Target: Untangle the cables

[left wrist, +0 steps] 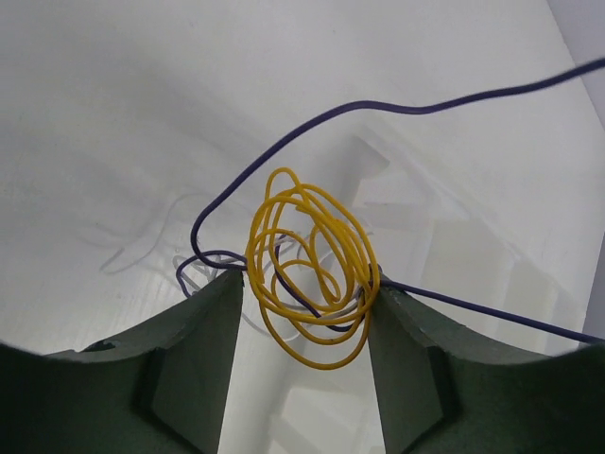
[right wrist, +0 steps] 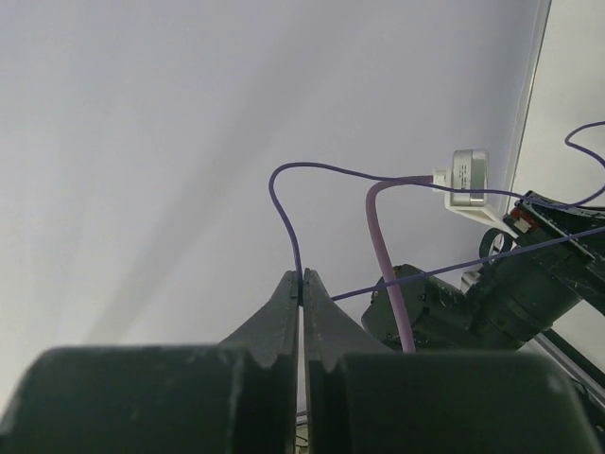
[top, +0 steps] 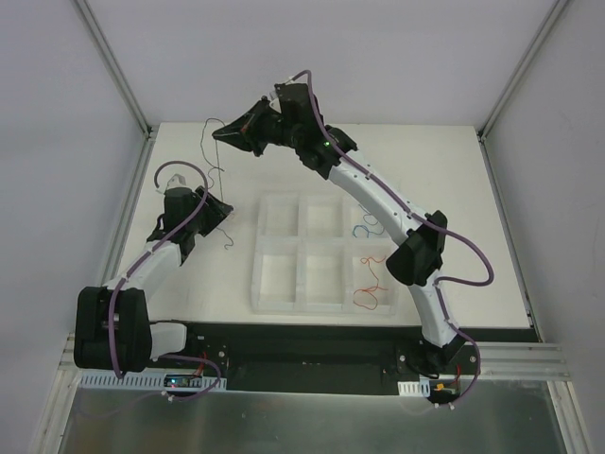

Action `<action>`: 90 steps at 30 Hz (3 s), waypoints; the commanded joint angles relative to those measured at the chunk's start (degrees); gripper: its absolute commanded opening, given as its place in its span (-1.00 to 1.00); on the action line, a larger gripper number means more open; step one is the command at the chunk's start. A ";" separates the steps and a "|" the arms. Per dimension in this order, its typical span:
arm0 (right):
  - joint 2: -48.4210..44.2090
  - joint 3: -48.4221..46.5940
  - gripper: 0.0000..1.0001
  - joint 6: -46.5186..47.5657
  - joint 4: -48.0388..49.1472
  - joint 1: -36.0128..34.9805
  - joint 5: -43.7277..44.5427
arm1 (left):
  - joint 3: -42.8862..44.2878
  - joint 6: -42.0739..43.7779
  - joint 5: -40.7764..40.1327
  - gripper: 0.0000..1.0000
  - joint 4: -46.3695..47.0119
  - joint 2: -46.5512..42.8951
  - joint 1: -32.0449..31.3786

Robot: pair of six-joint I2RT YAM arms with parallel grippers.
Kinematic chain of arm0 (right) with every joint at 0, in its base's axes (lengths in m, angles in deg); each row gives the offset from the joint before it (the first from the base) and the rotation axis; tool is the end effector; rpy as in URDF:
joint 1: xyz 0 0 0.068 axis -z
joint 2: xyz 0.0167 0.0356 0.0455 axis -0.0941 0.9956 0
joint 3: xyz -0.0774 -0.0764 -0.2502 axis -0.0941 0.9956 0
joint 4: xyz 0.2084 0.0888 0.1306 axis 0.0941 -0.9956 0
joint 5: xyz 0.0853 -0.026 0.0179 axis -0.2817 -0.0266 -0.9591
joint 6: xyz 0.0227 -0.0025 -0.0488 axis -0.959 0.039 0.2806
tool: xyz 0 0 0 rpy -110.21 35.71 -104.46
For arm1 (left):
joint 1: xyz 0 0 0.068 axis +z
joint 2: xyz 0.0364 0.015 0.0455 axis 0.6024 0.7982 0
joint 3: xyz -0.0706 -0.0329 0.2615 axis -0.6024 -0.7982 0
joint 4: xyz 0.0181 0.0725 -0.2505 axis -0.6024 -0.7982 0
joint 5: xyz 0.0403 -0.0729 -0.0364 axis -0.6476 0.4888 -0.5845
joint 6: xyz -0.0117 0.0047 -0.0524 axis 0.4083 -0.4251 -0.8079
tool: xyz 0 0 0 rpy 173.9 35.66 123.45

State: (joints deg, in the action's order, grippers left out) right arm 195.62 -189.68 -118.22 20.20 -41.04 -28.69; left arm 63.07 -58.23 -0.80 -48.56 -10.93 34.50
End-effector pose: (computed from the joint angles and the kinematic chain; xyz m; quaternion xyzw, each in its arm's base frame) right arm 0.3379 0.3739 0.4353 0.0058 0.7195 0.6447 0.2581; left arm 0.2628 -0.0145 0.2134 -0.2742 0.8154 -0.2262 0.4570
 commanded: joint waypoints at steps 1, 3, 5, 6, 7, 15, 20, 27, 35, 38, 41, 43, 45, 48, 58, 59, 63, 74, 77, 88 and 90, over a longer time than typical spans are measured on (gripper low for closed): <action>-12.96 -8.35 -0.99 -2.63 17.61 0.91 -1.84 | -2.97 3.21 -1.65 0.06 -15.61 4.47 1.75; -13.13 -8.35 -1.00 -2.81 17.60 0.99 -2.01 | -2.88 3.65 -1.92 0.10 -16.14 4.82 2.11; -13.31 -8.44 -0.99 -2.99 17.60 1.08 -2.19 | -2.53 4.27 -1.31 0.11 -16.40 5.18 2.11; -13.39 -8.62 -1.00 -2.98 17.60 1.26 -2.19 | -2.27 4.62 -1.39 0.12 -16.67 5.26 2.11; -13.31 -8.88 -1.00 -3.07 17.60 1.35 -2.28 | -2.01 4.88 -1.39 0.19 -17.28 5.27 2.11; -16.11 -8.28 -0.99 0.16 16.64 3.19 -3.85 | 1.08 11.47 8.07 -0.09 -20.98 6.24 5.62; -20.07 5.69 -1.00 5.97 14.62 3.54 -7.54 | -1.47 10.78 25.40 -0.13 -13.86 -5.43 5.53; -18.59 11.08 -0.99 25.55 -3.88 4.25 -6.68 | -1.21 5.25 29.88 -0.24 -23.25 -20.12 5.45; -12.78 9.05 -1.00 45.25 -22.28 7.23 6.58 | 0.62 0.31 31.05 0.25 -36.95 -29.70 5.53; -10.94 9.66 -0.99 47.03 -24.58 7.68 5.21 | 5.45 1.45 22.55 0.98 -48.63 -30.86 5.54; -10.76 13.95 -1.00 43.35 -19.07 7.33 -4.01 | 9.50 3.12 16.73 0.80 -56.56 -27.79 5.54; -11.81 17.99 -0.99 41.15 -14.93 6.97 -7.01 | 10.91 4.79 16.54 0.52 -56.05 -24.98 5.54; -13.39 20.99 -1.00 40.52 -13.43 6.88 -8.07 | 12.58 7.07 17.24 0.23 -53.60 -22.26 5.62; -15.85 23.02 -1.00 41.48 -13.51 7.06 -9.22 | 13.90 8.22 17.59 0.04 -48.94 -17.87 6.15; -17.61 24.78 -1.00 41.31 -13.86 7.24 -12.82 | 19.00 10.77 26.90 -0.08 -38.65 5.42 7.38; -17.53 24.52 -1.00 41.22 -13.69 7.32 -13.08 | 19.70 10.77 26.73 0.06 -37.77 7.09 7.38; -17.17 23.64 -1.00 40.96 -13.51 7.41 -14.14 | 23.91 11.04 26.99 0.19 -35.66 15.35 7.47; -17.17 23.81 -1.00 40.70 -12.81 7.41 -14.67 | 25.25 11.74 32.36 0.03 -34.08 26.62 2.90; -16.82 23.46 -1.00 40.35 -12.63 7.41 -14.85 | 23.31 10.69 32.79 -0.15 -32.32 27.76 2.63; -17.79 21.97 -1.00 40.96 -13.77 7.41 -11.87 | 23.31 10.25 15.86 -1.00 -37.22 9.42 1.93; -18.31 20.92 -1.00 42.01 -15.34 7.50 -8.54 | 24.80 10.25 8.83 -1.00 -39.95 3.71 1.93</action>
State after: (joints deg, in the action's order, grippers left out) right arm 180.82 -164.67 -77.72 5.34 -33.80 -41.57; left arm 84.71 -48.24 21.01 -83.62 5.71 36.00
